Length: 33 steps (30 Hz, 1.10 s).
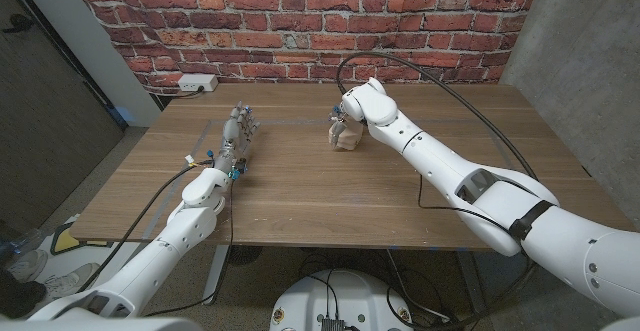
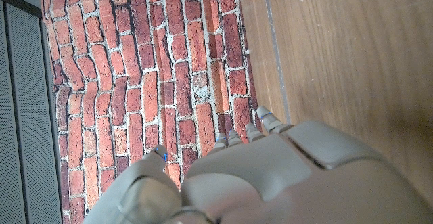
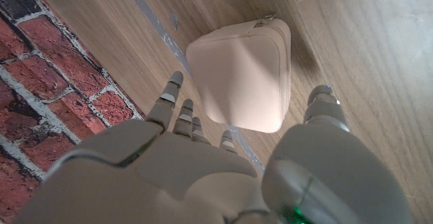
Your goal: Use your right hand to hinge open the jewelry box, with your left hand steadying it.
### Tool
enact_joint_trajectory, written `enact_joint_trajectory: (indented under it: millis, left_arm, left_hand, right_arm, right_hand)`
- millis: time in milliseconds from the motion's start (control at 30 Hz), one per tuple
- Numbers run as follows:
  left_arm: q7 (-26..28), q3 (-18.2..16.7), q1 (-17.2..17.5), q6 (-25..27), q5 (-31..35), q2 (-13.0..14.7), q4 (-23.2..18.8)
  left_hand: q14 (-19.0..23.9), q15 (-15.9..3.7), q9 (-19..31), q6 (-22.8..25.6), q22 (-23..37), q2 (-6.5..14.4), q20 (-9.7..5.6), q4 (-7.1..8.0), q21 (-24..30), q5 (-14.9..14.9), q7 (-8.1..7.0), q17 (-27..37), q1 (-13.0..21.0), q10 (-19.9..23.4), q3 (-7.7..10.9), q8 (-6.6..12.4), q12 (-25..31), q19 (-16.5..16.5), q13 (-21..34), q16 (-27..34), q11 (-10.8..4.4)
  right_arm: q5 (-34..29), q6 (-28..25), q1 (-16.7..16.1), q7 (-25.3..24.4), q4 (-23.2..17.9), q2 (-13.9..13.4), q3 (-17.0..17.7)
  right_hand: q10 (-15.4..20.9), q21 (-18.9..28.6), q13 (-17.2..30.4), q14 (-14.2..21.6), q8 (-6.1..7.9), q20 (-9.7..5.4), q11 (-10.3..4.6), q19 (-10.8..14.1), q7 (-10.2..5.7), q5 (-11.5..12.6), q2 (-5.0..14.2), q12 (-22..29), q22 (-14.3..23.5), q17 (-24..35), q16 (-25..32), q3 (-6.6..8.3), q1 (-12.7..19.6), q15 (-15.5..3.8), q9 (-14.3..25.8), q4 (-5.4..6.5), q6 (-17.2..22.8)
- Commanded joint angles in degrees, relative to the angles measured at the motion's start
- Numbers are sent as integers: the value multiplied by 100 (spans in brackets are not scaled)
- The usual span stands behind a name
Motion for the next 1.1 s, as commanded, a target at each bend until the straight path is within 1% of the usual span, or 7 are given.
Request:
enact_joint_trajectory:
  millis: [33, 400, 567, 700, 833, 967, 1100]
  left_arm:
    - [-44, 11, -55, -9, -7, -41, 95]
    - [-51, 36, -84, -1, 20, -45, 100]
    - [-44, 40, -83, 13, 22, -40, 74]
    - [-21, 39, -74, 6, 36, -32, 39]
    - [-15, 39, -60, -6, 48, -22, 7]
    - [-10, 41, -47, -20, 56, -19, -8]
    - [4, 31, -30, -28, 47, -21, -24]
  left_hand:
    - [-648, -6, 15, -740, 15, 510, 3, -12, 41, 30, 0, 17, 30, -626, -26, -32, 28, -334, 19, 7, 49]
    - [-635, -5, 15, -720, 15, 508, 4, -13, 40, 37, -12, 17, 29, -611, -30, -33, 24, -317, 18, 3, 54]
    - [-630, -2, 15, -718, 14, 507, 9, -14, 38, 39, -15, 17, 30, -606, -31, -35, 23, -317, 18, 2, 65]
    - [-630, -4, 15, -721, 14, 506, 9, -14, 35, 40, -26, 17, 30, -607, -32, -37, 20, -320, 18, 1, 65]
    - [-623, -5, 15, -707, 14, 501, 18, -17, 32, 41, -50, 16, 33, -601, -34, -34, 21, -321, 18, 1, 70]
    - [-626, -7, 15, -707, 13, 497, 23, -21, 30, 42, -66, 16, 36, -605, -36, -36, 17, -322, 18, -2, 69]
    - [-627, -13, 15, -707, 12, 485, 19, -28, 27, 44, -87, 15, 42, -610, -39, -38, 13, -322, 18, -5, 51]
  right_arm:
    - [-112, -60, 273, 160, 422, 129, -299]
    - [-145, -219, 518, 259, 901, 222, -515]
    - [-163, -287, 554, 280, 943, 205, -594]
    - [-142, -333, 585, 372, 985, 219, -623]
    - [-47, -321, 632, 445, 1092, 249, -629]
    - [61, -316, 659, 474, 1160, 268, -619]
    - [65, -357, 562, 255, 956, 161, -618]
  right_hand:
    - [-170, 38, 12, 106, 74, -4, 19, 149, -41, 34, 38, 37, -4, 11, 43, 51, 161, -1, 30, -24, -857]
    - [-75, 113, 5, 483, 180, -21, 22, 621, -430, -41, 83, 100, -8, 8, 109, 26, 408, -65, 34, -5, -538]
    - [-39, 98, 2, 739, 188, -121, 21, 675, -462, -57, 133, 119, -3, 10, 161, 29, 503, -67, 38, 3, -475]
    - [186, 117, 20, 988, 218, -164, 12, 808, -460, -70, 203, 215, 3, 24, 206, 57, 615, -246, 49, 6, -364]
    - [672, 194, 44, 1451, 297, -406, 17, 1150, -463, -121, 262, 389, 13, 39, 271, 103, 854, -393, 66, -19, -86]
    - [759, 325, 93, 1739, 274, -869, 10, 1524, -466, -175, 420, 441, 41, 136, 312, 149, 983, -755, 84, 20, -107]
    - [1143, 587, 229, 2398, 353, -1393, -15, 2123, -459, -218, 567, 700, 93, 316, 517, 245, 1439, -1213, 135, -73, 23]
